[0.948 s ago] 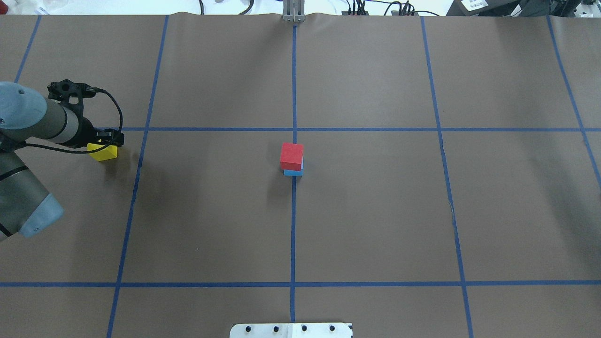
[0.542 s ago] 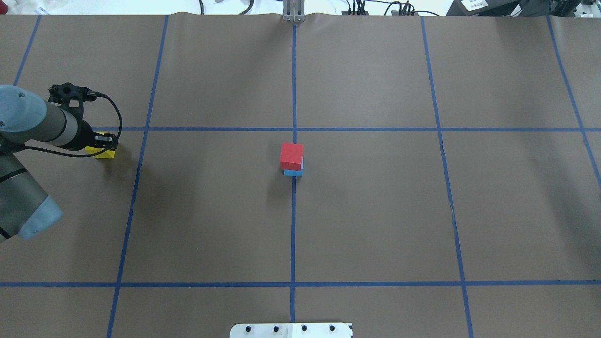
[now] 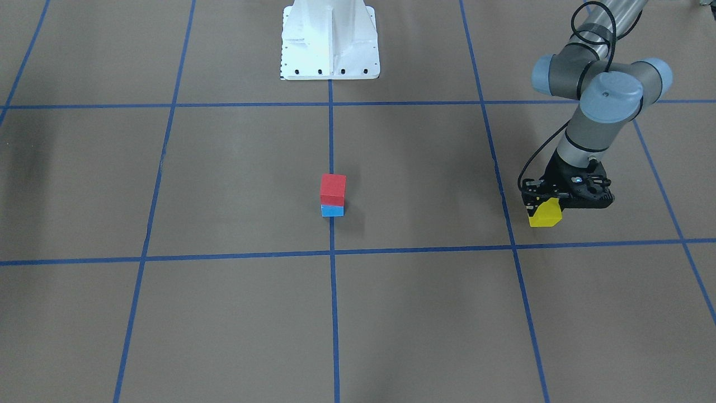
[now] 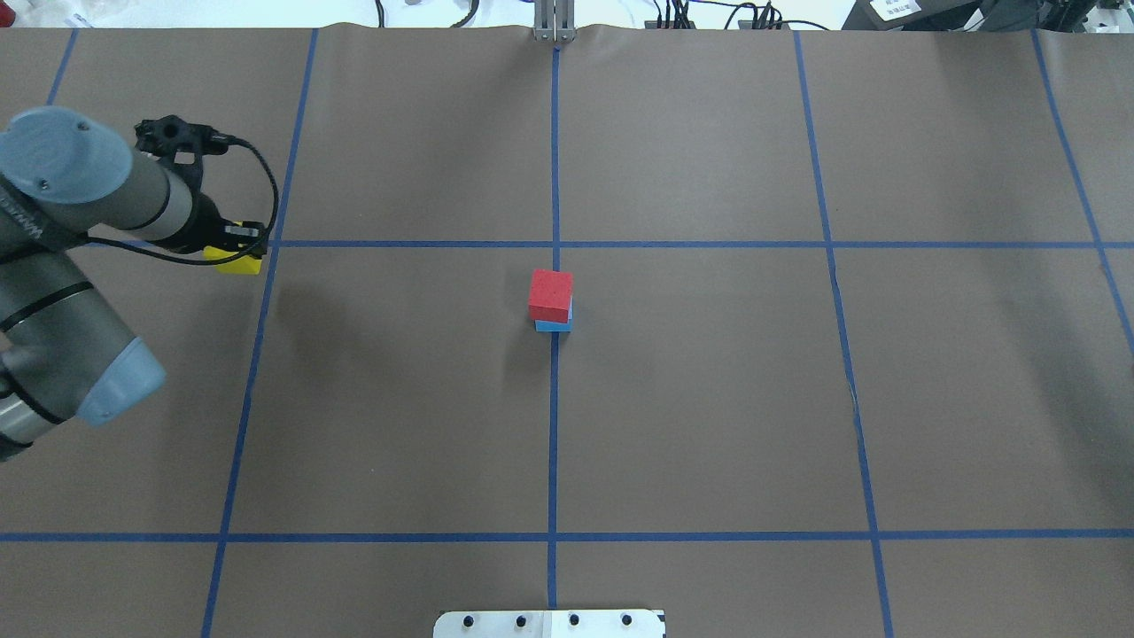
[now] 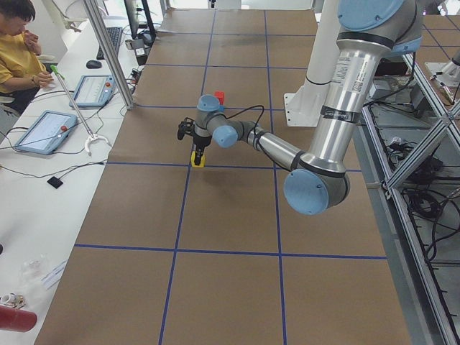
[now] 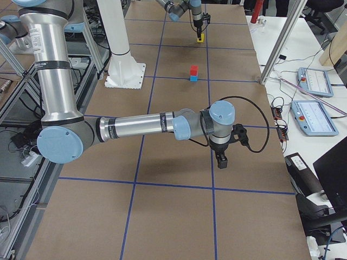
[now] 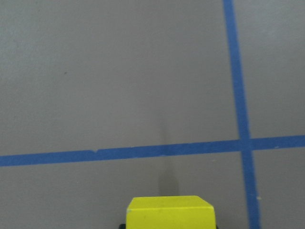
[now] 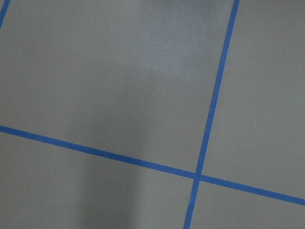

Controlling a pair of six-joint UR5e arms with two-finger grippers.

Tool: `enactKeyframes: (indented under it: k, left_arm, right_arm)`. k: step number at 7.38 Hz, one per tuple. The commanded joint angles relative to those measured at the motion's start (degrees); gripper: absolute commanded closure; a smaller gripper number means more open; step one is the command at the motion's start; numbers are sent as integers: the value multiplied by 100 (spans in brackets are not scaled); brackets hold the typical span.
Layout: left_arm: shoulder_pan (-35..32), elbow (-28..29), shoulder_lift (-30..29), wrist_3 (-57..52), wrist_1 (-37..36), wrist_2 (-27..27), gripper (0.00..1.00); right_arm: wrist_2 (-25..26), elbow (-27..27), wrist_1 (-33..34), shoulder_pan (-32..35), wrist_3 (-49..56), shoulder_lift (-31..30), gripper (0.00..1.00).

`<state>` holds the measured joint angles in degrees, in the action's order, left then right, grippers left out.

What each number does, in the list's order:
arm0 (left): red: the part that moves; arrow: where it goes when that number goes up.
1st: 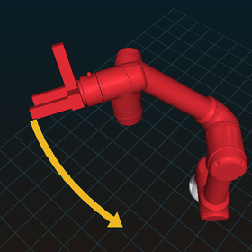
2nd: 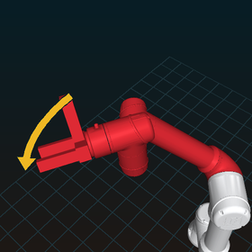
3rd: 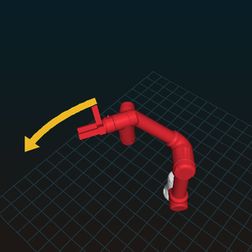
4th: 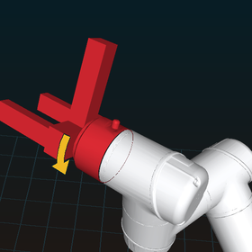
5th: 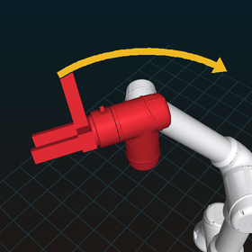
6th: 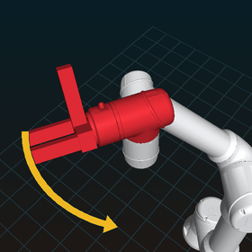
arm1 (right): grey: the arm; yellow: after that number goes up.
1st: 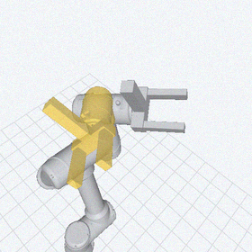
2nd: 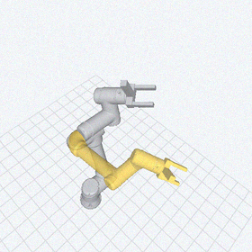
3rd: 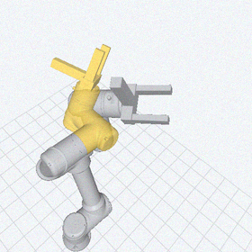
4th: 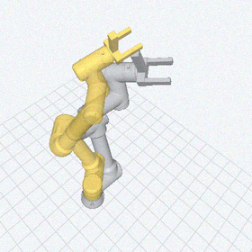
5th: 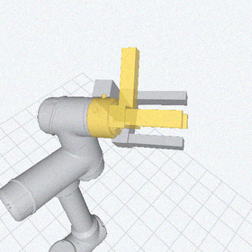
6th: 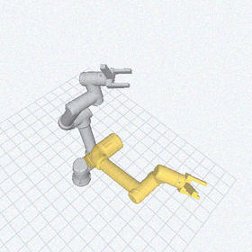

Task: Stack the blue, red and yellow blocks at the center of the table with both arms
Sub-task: 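Carry the yellow cube with the left gripper above the red cube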

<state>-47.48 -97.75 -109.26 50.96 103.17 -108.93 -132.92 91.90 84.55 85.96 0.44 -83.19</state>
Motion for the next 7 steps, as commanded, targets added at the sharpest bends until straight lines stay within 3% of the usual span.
enactKeyframes:
  k: [1,3,5,7]
  left_arm:
    - [439,-209,-1504,116,-1715,-5,100]
    - [887,9,-2568,720,-2396,-5,100]
    - [1266,1069,-3658,1108,-2390,30,100]
    - [1408,1407,-4005,1127,-2363,30,100]
  right_arm:
    - [3,-23,0,0,-9,-5,0]
    - [-6,-41,0,0,-9,-4,0]
    - [-6,-41,0,0,-9,-22,0]
    - [-6,-32,0,0,-18,-40,0]
